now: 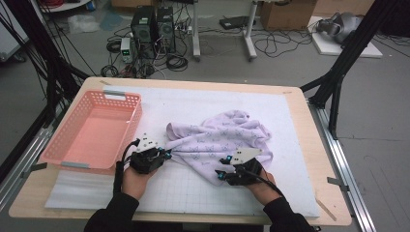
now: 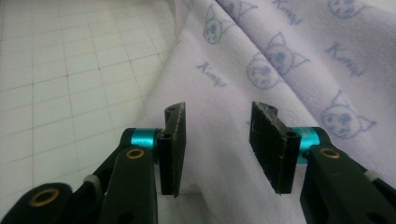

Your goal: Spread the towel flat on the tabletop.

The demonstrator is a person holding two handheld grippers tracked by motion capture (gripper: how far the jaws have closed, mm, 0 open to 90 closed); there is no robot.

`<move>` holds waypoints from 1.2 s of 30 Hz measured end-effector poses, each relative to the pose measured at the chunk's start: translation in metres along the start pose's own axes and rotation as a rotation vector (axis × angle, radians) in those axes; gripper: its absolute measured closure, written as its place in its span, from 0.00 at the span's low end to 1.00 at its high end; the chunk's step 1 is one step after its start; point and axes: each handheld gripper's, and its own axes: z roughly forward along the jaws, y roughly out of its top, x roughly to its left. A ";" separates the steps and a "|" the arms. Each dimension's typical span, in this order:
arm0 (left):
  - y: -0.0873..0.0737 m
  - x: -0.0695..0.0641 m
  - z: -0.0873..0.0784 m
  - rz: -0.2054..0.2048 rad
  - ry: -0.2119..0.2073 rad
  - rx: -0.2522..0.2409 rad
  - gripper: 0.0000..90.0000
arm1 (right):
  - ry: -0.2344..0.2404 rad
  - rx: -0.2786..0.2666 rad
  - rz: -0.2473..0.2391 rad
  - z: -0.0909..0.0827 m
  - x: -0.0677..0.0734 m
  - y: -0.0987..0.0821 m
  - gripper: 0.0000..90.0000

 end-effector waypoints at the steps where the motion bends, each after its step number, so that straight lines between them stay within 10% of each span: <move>1: 0.000 0.000 0.000 0.002 -0.002 0.000 0.96 | 0.003 0.005 0.005 0.003 0.001 0.000 0.61; 7: 0.001 0.000 -0.001 -0.003 0.014 -0.005 0.97 | 0.048 0.070 0.004 0.018 0.005 -0.001 0.95; 11: 0.002 0.001 0.000 -0.008 0.024 -0.016 0.97 | 0.072 0.007 0.033 0.013 0.003 0.006 0.97; 22: 0.005 0.006 0.018 -0.065 0.112 -0.028 0.96 | -0.211 -0.062 0.187 0.012 -0.054 0.021 0.97; 27: 0.006 0.006 0.014 -0.095 0.121 -0.034 0.64 | -0.320 -0.015 0.203 0.024 -0.070 0.018 0.97; 36: 0.025 -0.024 -0.005 0.069 0.012 -0.073 0.59 | -0.348 0.035 0.201 0.034 -0.074 0.013 0.97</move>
